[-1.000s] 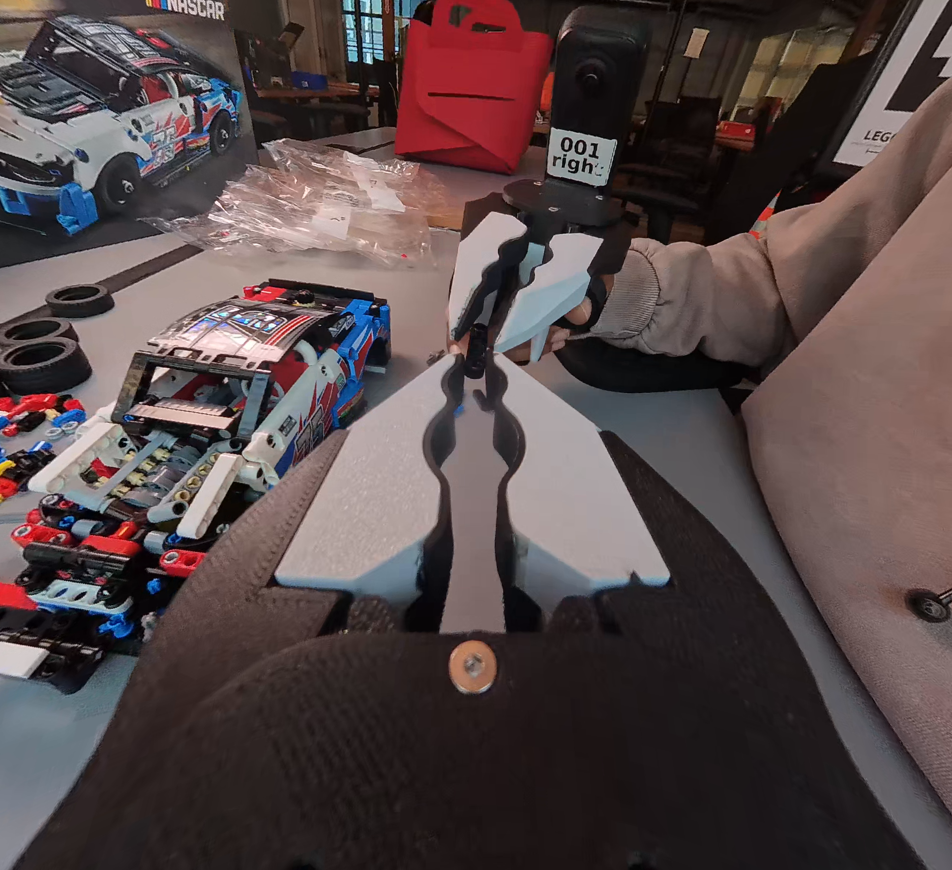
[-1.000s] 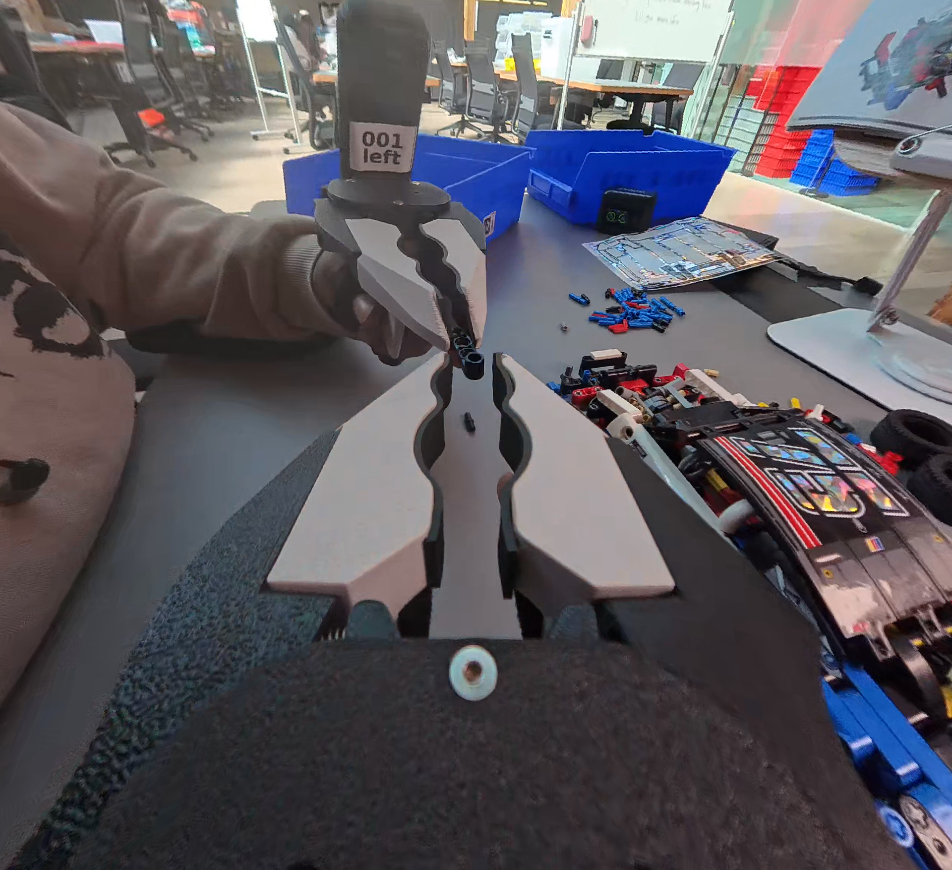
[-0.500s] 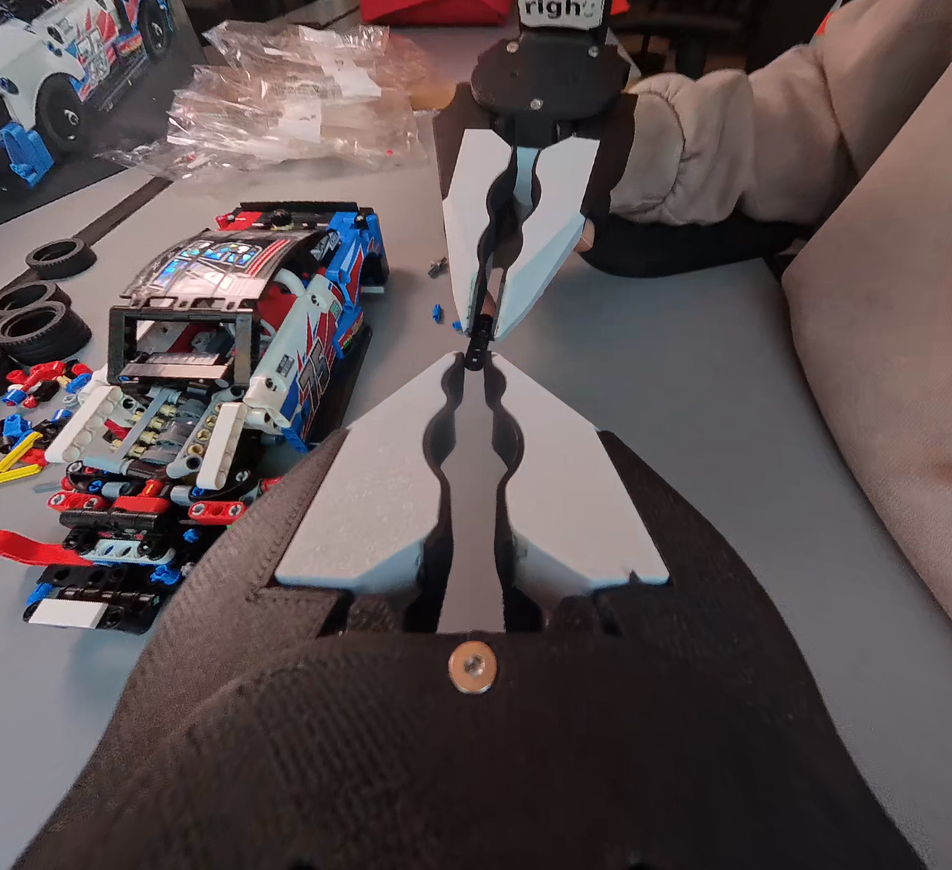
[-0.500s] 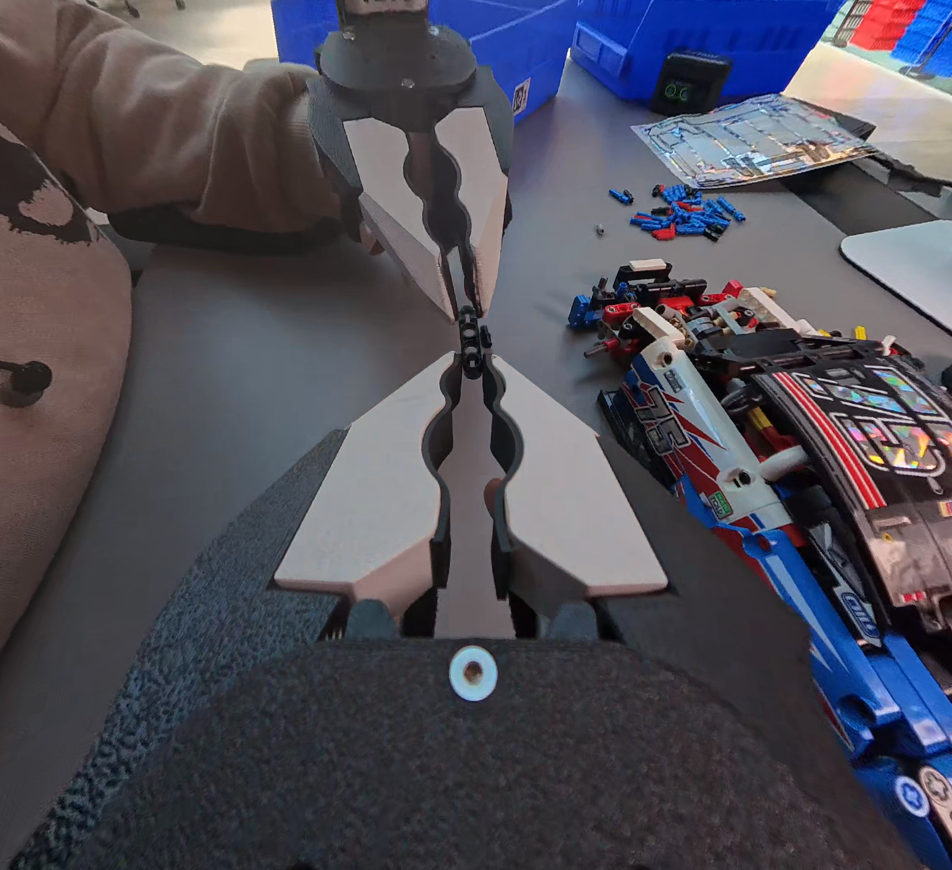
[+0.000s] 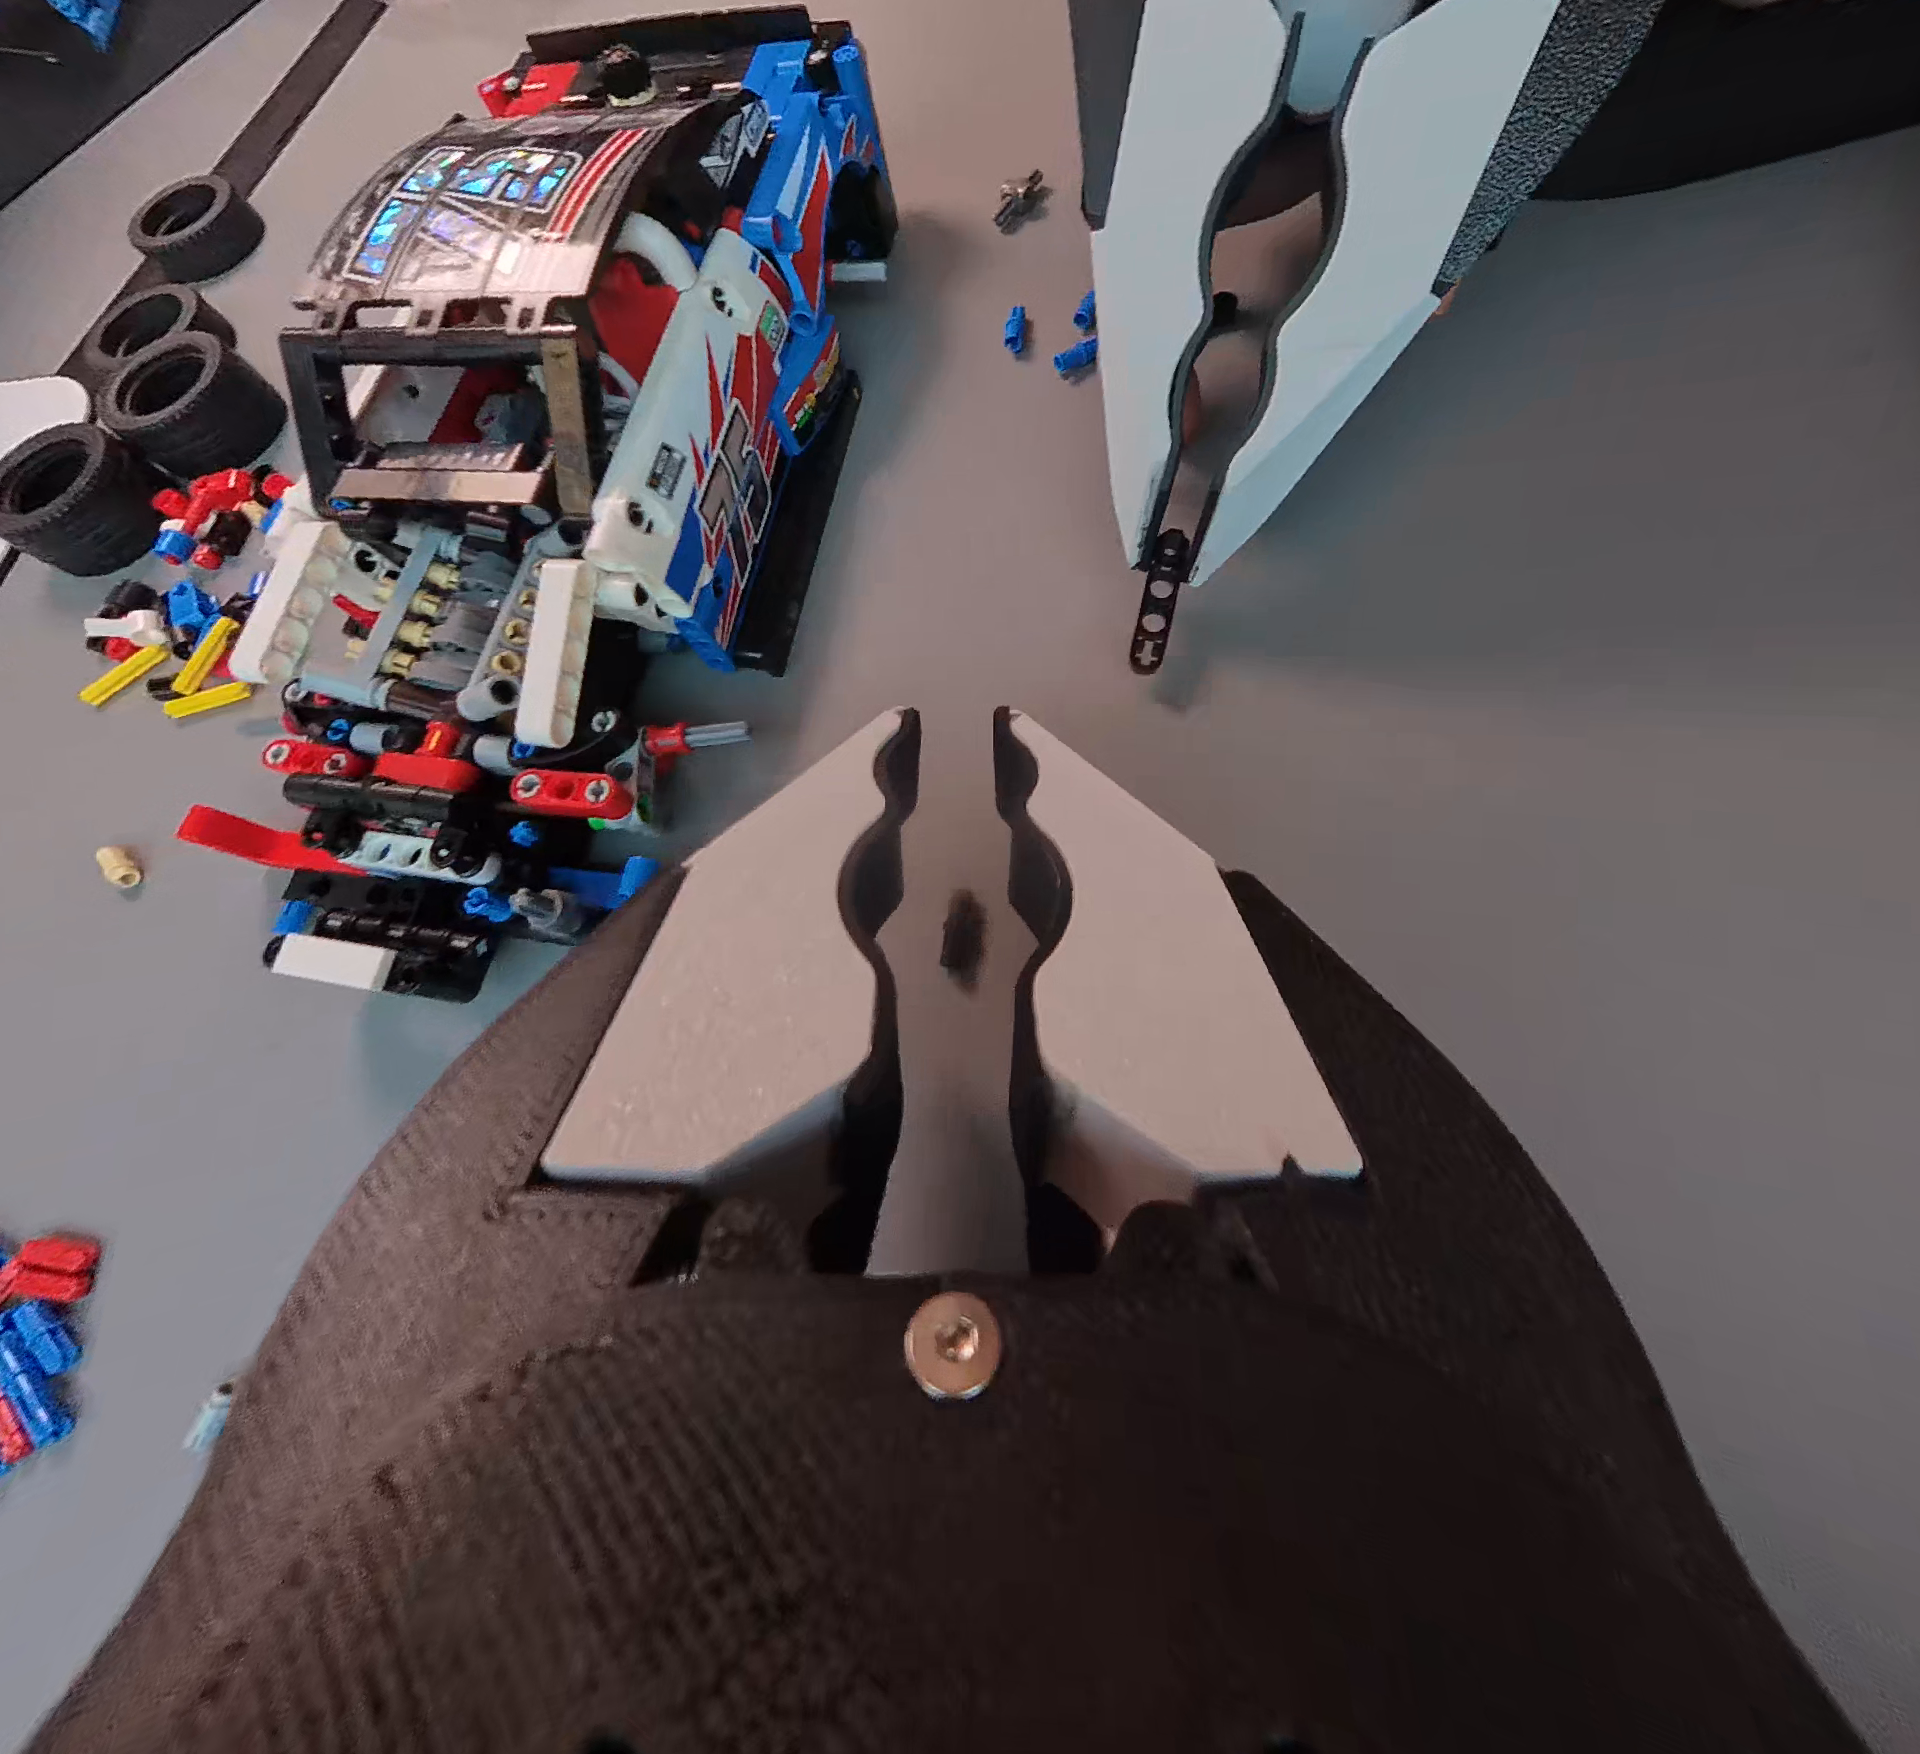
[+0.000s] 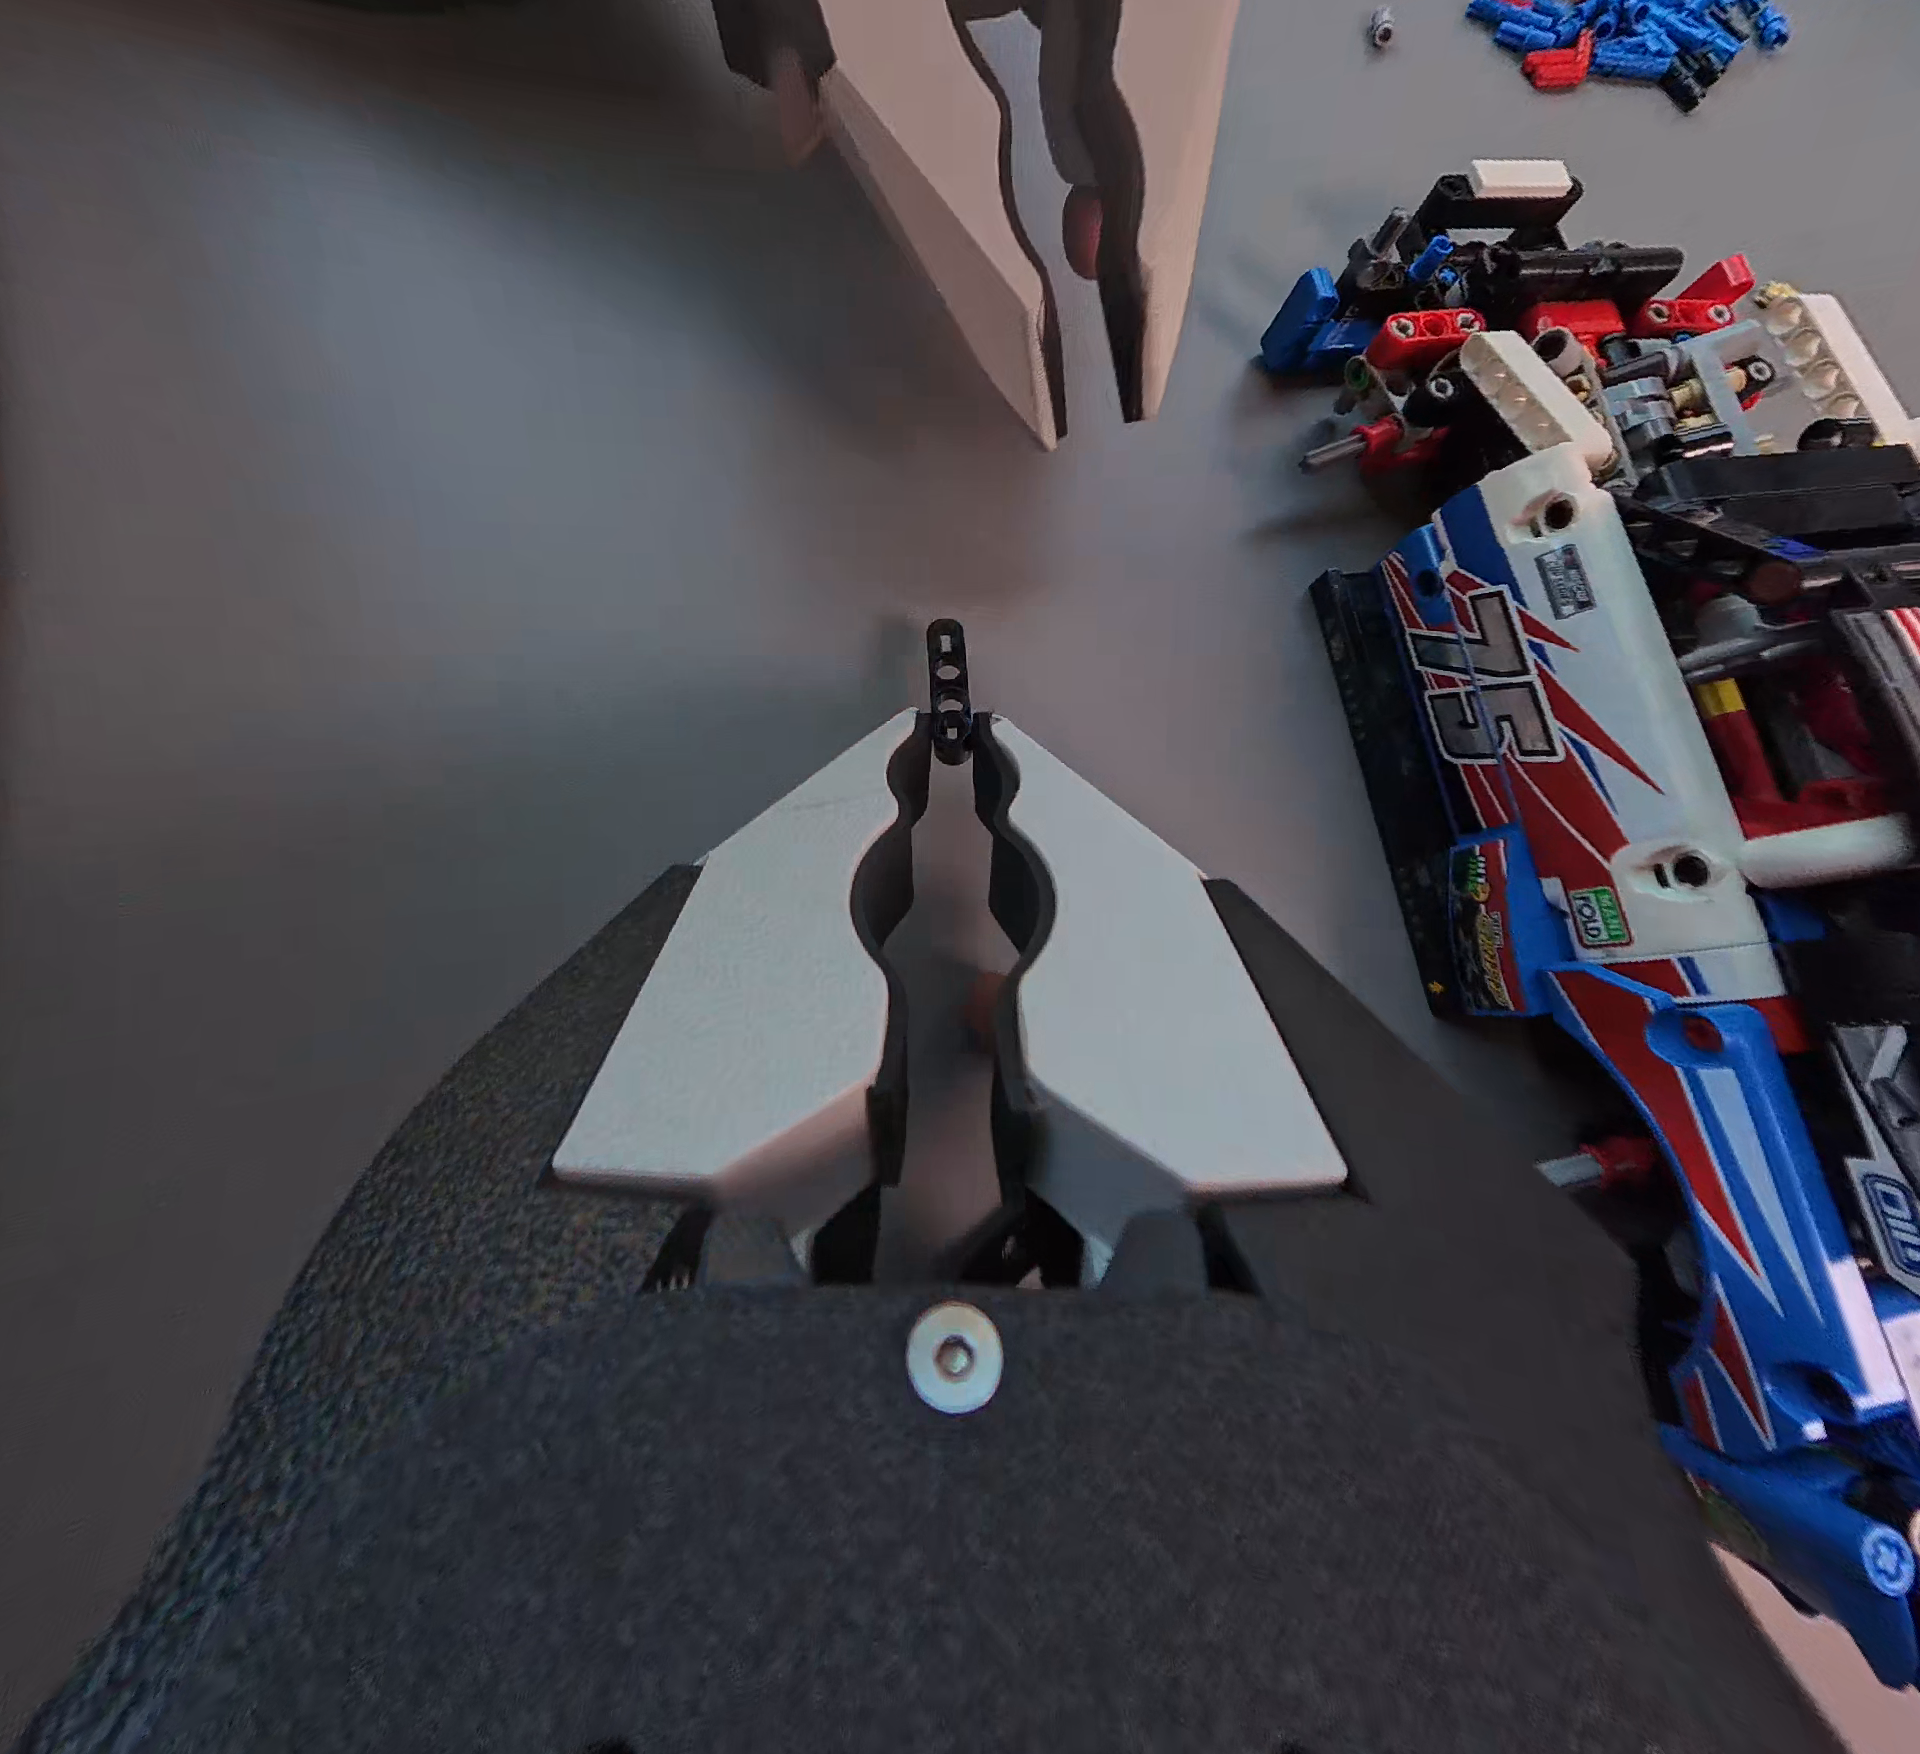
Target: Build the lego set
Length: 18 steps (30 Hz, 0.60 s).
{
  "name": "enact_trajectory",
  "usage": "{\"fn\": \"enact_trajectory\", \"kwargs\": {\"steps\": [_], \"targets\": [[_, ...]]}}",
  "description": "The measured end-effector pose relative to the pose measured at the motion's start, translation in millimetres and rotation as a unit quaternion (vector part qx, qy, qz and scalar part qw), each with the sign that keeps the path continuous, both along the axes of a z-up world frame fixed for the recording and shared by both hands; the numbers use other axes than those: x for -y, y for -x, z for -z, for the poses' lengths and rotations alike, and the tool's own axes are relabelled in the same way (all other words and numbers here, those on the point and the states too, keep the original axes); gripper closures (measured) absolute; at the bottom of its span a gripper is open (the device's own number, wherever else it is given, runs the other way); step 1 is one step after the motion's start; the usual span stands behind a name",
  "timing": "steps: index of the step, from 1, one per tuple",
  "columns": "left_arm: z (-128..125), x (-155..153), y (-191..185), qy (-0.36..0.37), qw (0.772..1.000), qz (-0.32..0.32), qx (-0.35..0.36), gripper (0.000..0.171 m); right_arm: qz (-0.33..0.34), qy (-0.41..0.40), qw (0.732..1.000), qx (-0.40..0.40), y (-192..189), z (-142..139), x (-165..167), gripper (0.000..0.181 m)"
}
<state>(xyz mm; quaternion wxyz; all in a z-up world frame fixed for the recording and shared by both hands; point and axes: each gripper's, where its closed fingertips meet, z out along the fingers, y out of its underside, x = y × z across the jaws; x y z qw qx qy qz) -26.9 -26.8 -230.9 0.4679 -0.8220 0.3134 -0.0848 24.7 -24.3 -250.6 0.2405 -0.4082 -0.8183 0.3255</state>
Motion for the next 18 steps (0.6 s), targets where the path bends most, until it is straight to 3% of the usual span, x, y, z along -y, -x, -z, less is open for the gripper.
{"fn": "enact_trajectory", "kwargs": {"steps": [7, 14, 16, 18], "targets": [[-7, 1, 26, -0.016, 0.999, -0.041, -0.007, 0.155, 0.001, -0.042, 0.999, 0.012, -1, 5, -1, 0.175], [-3, -11, 38, -0.039, 0.996, -0.085, -0.009, 0.154, 0.004, -0.021, 1.000, 0.001, -1, 1, 1, 0.170], [-11, -18, 47, -0.067, 0.990, -0.123, 0.003, 0.154, 0.008, -0.012, 1.000, -0.016, 1, -5, 1, 0.167], [-37, -32, 65, -0.135, 0.974, -0.183, 0.023, 0.157, 0.022, 0.009, 0.998, -0.054, 8, -22, -2, 0.167]]}}
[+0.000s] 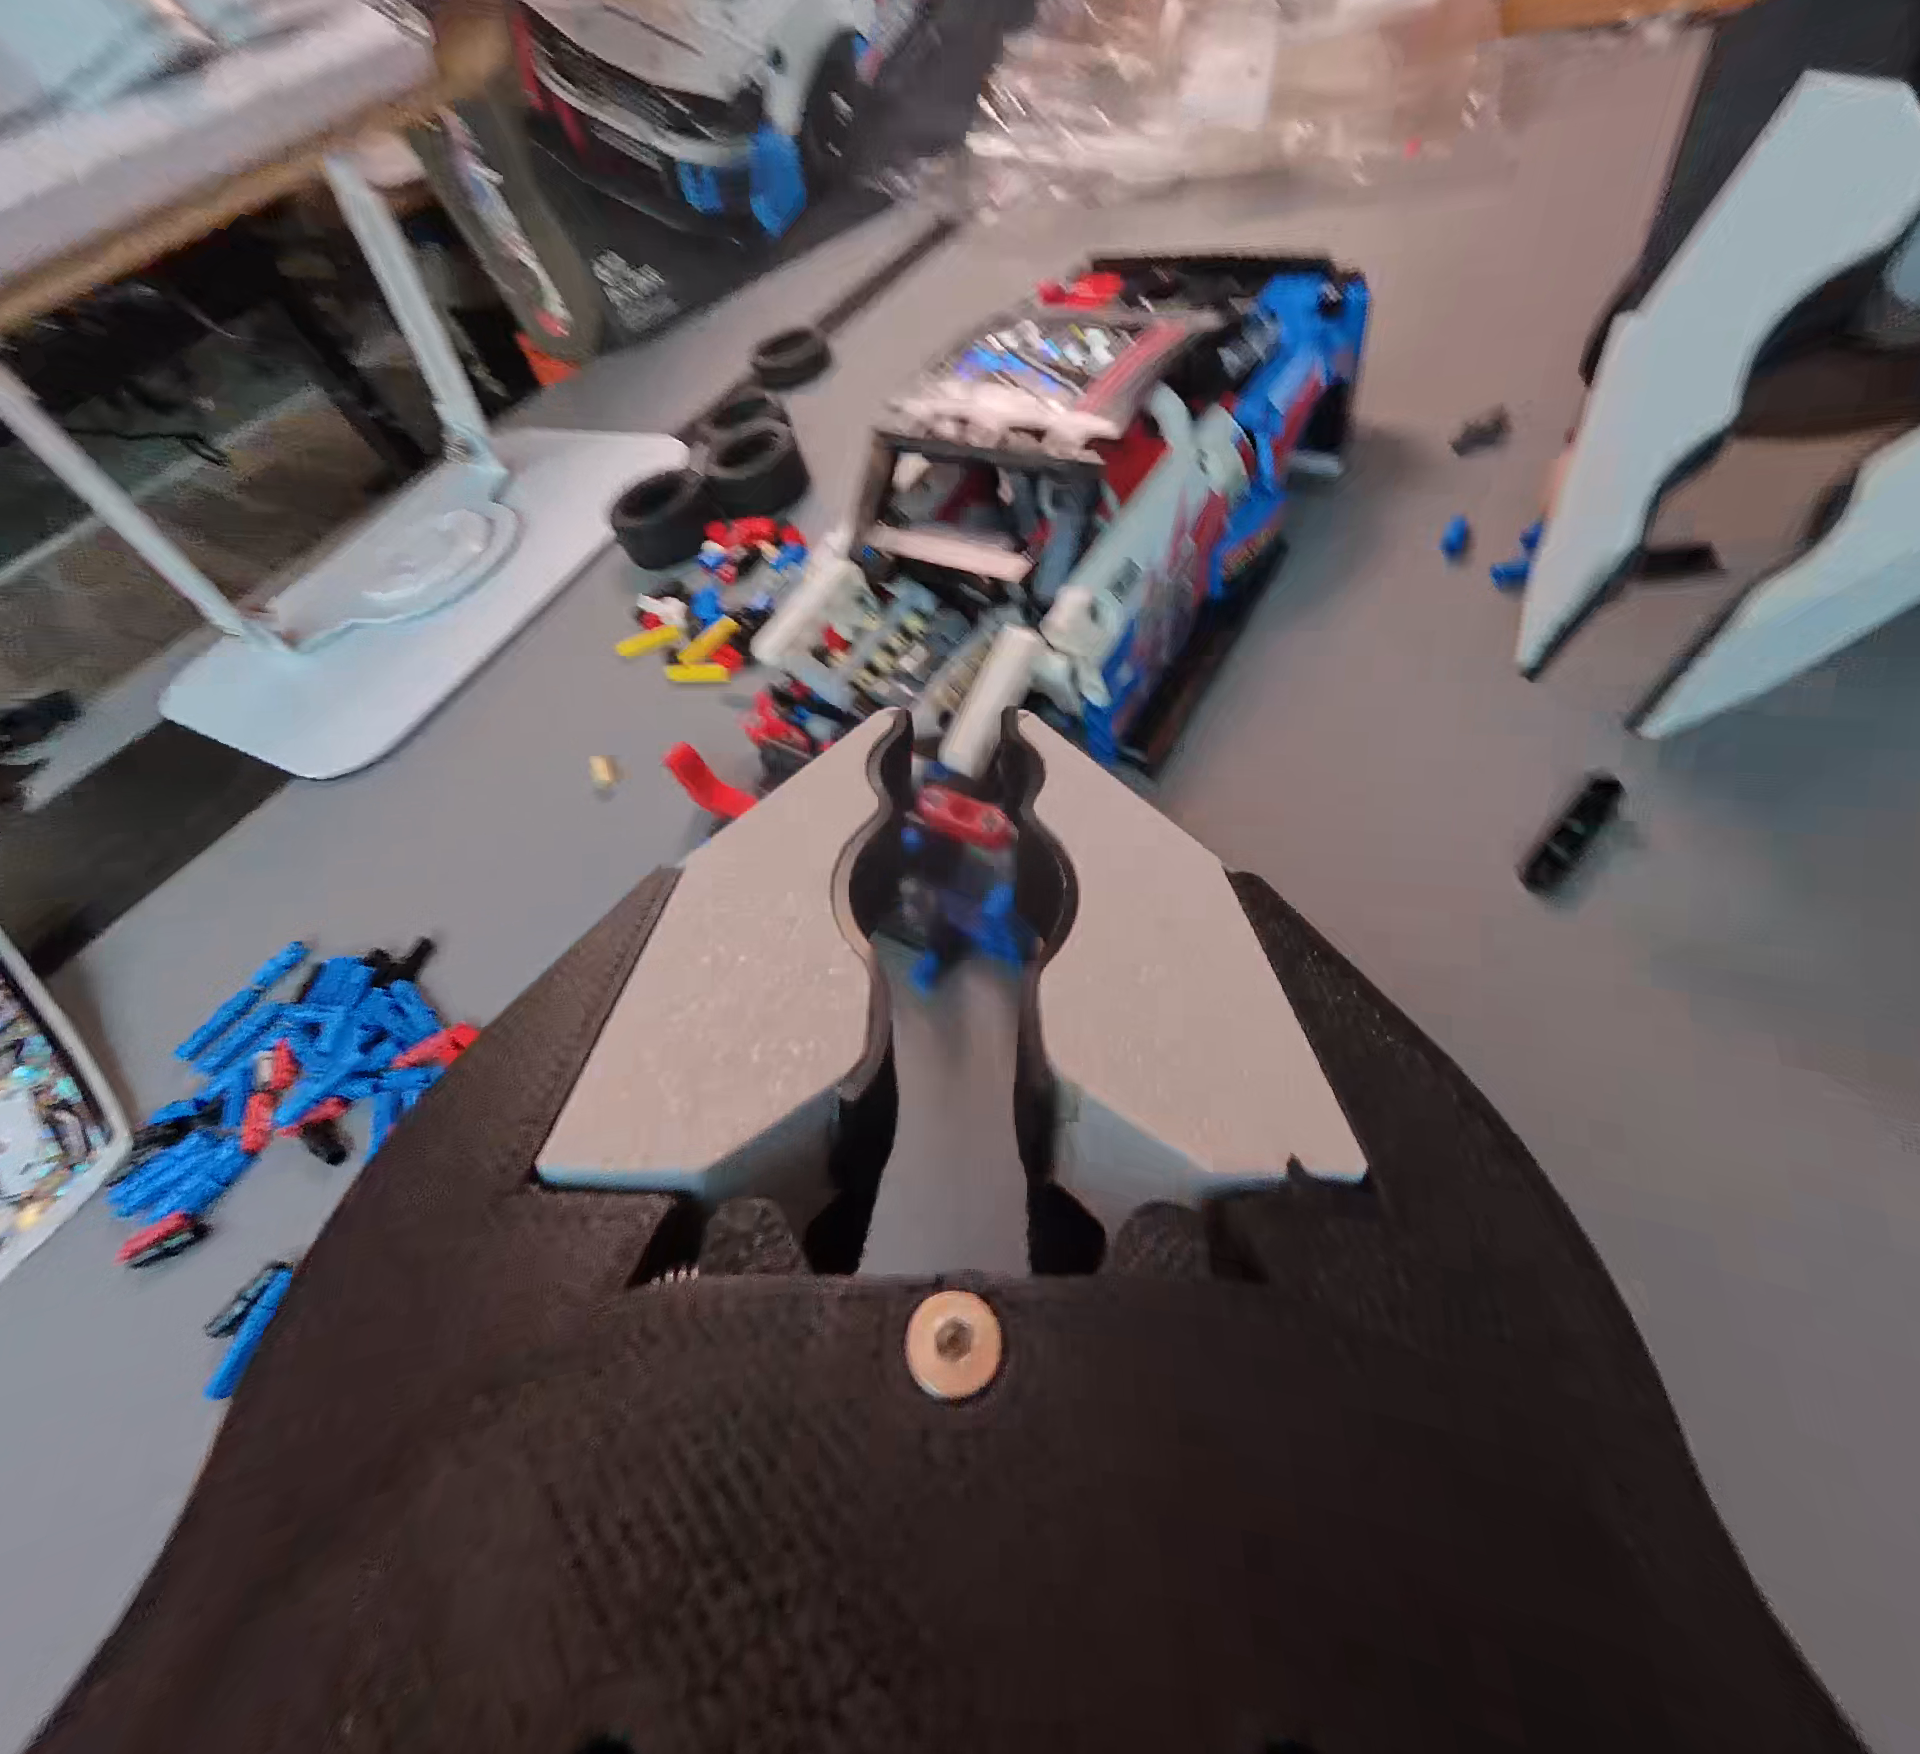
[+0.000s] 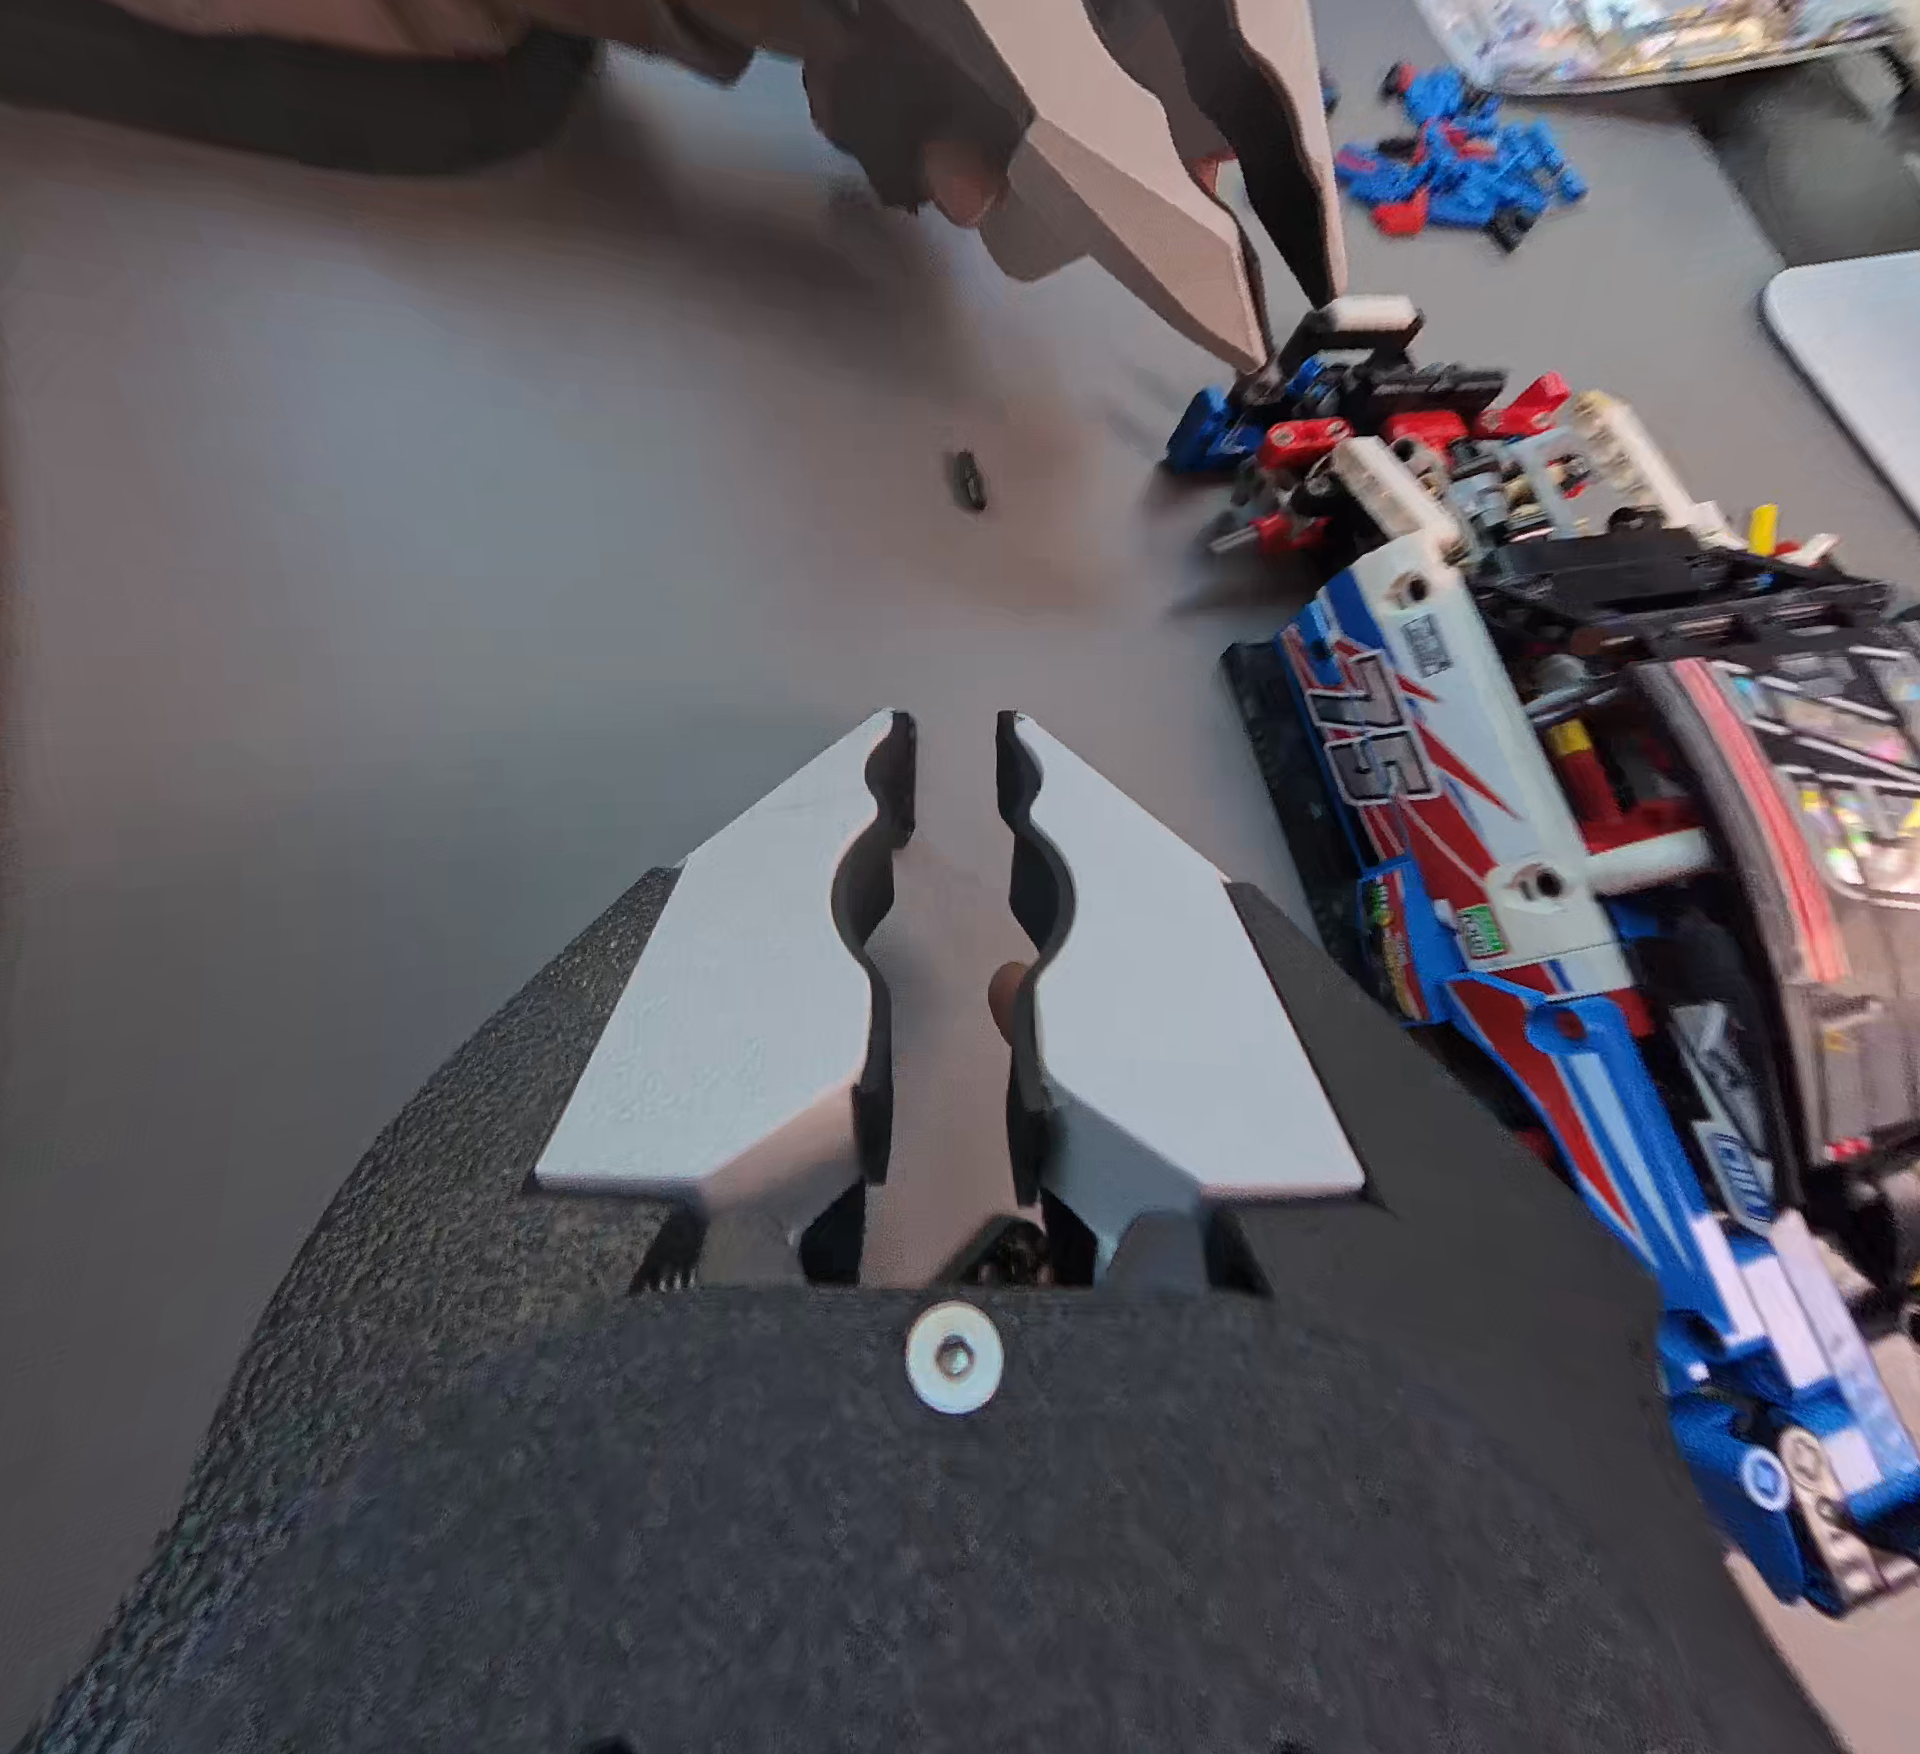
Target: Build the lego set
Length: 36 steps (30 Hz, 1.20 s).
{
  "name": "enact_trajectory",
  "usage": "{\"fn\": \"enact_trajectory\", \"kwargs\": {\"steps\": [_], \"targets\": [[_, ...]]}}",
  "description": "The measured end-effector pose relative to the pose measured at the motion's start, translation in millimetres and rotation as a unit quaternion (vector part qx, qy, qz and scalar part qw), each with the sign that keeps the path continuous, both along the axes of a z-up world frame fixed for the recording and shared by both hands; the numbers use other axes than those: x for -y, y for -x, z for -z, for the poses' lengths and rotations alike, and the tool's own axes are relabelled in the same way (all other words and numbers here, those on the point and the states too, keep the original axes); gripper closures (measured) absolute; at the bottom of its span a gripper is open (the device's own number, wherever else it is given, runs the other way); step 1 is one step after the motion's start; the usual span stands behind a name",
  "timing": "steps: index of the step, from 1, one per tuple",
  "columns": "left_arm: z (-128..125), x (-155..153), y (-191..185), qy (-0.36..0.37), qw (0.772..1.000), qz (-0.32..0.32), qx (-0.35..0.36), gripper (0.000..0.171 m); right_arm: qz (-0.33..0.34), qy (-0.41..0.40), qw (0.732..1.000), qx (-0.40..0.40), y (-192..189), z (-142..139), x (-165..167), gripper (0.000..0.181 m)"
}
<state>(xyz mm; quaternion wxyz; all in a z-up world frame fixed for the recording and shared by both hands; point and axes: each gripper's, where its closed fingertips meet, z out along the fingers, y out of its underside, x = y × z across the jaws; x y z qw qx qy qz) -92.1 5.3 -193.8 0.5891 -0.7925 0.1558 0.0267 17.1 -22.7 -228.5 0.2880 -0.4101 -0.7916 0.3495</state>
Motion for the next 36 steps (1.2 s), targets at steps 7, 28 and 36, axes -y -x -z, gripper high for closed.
{"fn": "enact_trajectory", "kwargs": {"steps": [7, 28, 36], "targets": [[-145, -98, 153, -0.147, 0.951, -0.265, -0.056, 0.171, 0.055, 0.093, 0.982, -0.154, 12, -65, -19, 0.170], [-158, -155, 261, -0.129, 0.934, -0.334, 0.006, 0.167, 0.069, 0.124, 0.969, -0.201, 9, -79, -33, 0.172], [-150, -93, 101, -0.162, 0.972, -0.142, 0.090, 0.160, 0.092, 0.133, 0.963, -0.215, 11, -79, -42, 0.173]]}}
